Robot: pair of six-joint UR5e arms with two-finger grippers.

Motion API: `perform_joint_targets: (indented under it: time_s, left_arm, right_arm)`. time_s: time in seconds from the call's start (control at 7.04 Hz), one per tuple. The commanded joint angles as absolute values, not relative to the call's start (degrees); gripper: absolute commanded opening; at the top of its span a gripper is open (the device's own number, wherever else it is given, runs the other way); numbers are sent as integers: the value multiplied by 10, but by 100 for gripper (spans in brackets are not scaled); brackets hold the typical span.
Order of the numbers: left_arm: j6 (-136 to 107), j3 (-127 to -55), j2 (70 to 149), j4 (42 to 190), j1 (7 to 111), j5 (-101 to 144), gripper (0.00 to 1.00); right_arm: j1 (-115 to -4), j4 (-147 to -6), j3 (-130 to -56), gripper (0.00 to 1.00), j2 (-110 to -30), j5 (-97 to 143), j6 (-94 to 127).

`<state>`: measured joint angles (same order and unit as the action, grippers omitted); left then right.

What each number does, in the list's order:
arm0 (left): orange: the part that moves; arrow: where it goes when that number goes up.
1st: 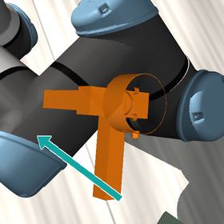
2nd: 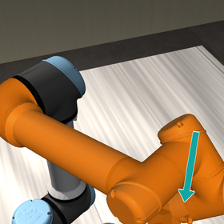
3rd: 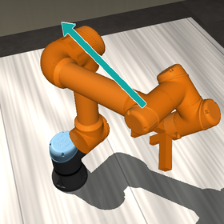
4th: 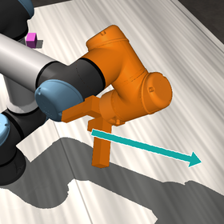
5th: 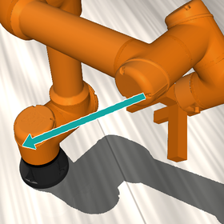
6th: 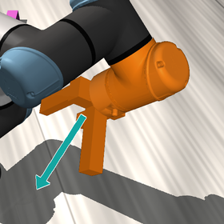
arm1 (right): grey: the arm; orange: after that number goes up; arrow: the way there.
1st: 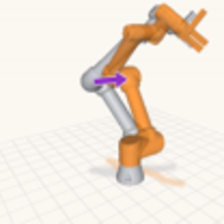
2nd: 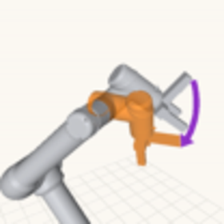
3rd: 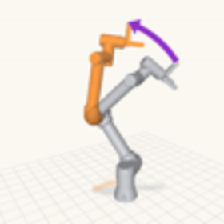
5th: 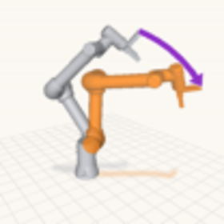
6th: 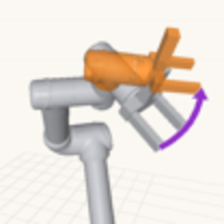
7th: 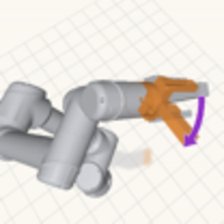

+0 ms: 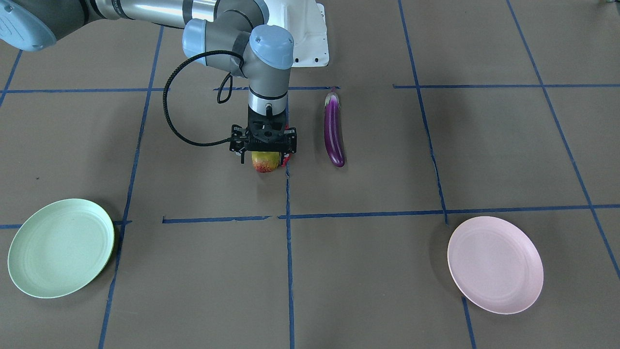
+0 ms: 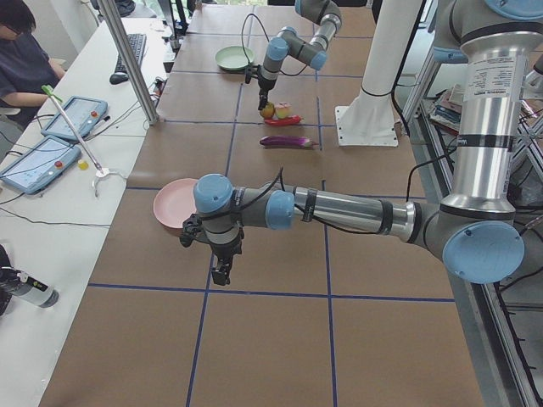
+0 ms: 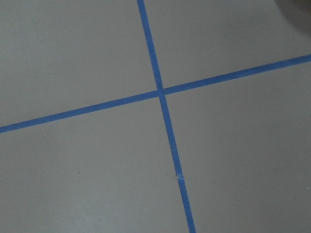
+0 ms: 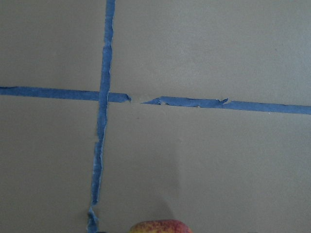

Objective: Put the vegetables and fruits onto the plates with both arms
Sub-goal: 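Close the right gripper on the pear and lift it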

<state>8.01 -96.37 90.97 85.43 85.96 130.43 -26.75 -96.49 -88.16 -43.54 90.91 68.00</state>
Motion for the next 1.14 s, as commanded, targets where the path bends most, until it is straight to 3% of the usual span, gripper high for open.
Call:
perform_joint_targets:
  time_s: [0.0, 0.99]
  left_arm:
    - [80, -964, 910, 854, 860, 1304, 100]
    - [81, -963, 910, 853, 860, 1304, 100]
  right_arm:
    - [-264, -964, -875, 100, -434, 909, 680]
    - [-248, -962, -858, 99, -429, 906, 681]
